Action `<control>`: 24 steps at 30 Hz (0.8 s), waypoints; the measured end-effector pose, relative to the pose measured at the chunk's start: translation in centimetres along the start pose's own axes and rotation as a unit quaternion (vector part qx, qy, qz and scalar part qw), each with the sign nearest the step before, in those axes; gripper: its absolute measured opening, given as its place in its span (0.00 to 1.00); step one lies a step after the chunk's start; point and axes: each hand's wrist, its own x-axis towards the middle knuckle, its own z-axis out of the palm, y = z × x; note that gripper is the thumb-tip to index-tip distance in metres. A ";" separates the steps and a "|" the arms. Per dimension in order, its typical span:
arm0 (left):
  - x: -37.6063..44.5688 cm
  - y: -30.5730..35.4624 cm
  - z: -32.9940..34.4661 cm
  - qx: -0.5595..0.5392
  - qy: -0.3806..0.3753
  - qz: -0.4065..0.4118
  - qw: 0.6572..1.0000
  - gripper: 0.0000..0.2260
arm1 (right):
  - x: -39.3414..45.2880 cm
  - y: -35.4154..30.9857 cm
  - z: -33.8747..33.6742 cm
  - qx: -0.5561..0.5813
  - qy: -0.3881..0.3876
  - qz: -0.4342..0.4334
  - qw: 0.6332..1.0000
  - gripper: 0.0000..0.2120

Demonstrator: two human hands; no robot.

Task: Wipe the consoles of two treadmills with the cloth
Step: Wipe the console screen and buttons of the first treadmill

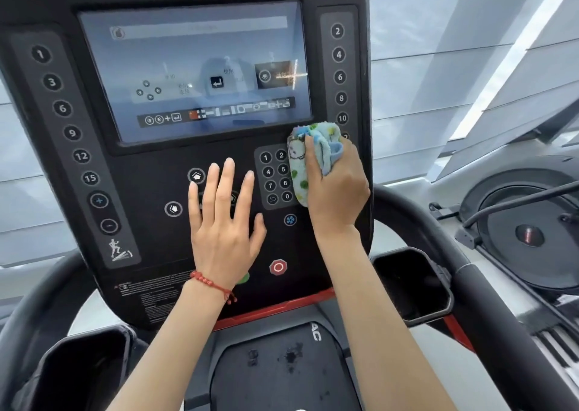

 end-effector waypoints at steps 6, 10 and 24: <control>0.5 0.8 0.2 0.004 0.014 -0.010 1.000 0.20 | -2.5 4.4 -2.5 -0.015 -0.001 0.029 0.999 0.25; 1.6 1.9 0.5 -0.013 0.010 0.000 1.000 0.21 | 0.1 4.0 -1.5 -0.021 0.007 0.058 0.998 0.26; 2.5 2.4 1.0 -0.003 -0.012 0.025 1.000 0.22 | 18.3 -3.2 3.3 -0.041 -0.038 -0.008 0.998 0.20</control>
